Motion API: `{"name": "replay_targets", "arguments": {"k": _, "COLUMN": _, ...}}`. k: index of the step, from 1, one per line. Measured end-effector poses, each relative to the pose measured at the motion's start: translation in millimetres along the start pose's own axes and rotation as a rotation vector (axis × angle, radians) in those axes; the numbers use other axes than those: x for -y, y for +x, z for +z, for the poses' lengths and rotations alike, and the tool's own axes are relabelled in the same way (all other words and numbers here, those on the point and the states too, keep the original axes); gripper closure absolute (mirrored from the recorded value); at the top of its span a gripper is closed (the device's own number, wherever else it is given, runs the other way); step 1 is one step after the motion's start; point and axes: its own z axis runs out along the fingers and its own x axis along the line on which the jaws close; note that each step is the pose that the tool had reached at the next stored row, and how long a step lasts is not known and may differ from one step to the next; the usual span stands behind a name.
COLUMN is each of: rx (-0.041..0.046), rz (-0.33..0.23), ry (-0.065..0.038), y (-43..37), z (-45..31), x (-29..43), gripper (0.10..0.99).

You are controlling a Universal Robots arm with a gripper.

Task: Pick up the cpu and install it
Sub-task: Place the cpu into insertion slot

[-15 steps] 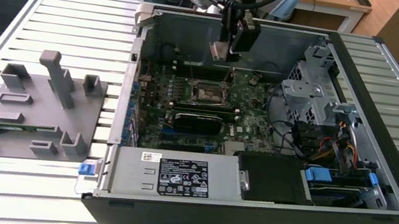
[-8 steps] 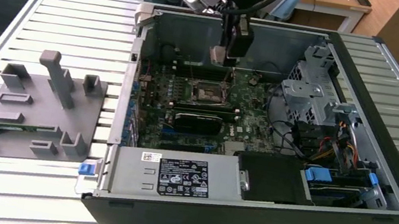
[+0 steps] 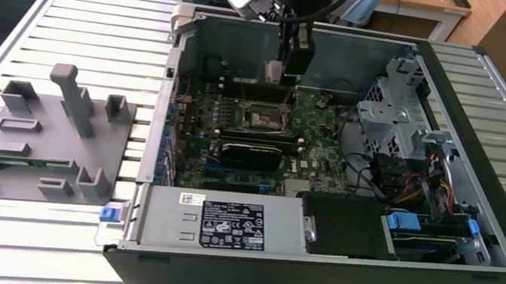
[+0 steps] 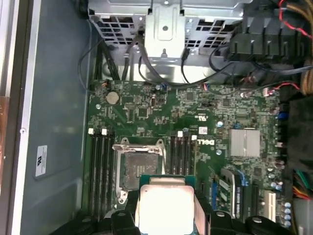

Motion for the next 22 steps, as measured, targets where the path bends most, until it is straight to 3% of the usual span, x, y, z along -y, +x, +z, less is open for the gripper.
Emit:
{"name": "replay_targets", "arguments": {"k": 5, "rx": 0.0004, "rz": 0.006, "ry": 0.001, "y": 11.8, "z": 9.5, "x": 0.3, "gripper": 0.557}}
{"name": "replay_targets", "arguments": {"k": 12, "rx": 0.0006, "rz": 0.009, "ry": 0.000, "y": 12.7, "z": 21.1, "x": 5.0, "gripper": 0.557}}
{"name": "replay_targets", "arguments": {"k": 22, "rx": 0.0032, "rz": 0.046, "ry": -0.001, "y": 18.1, "z": 39.4, "x": 6.2, "gripper": 0.557}}
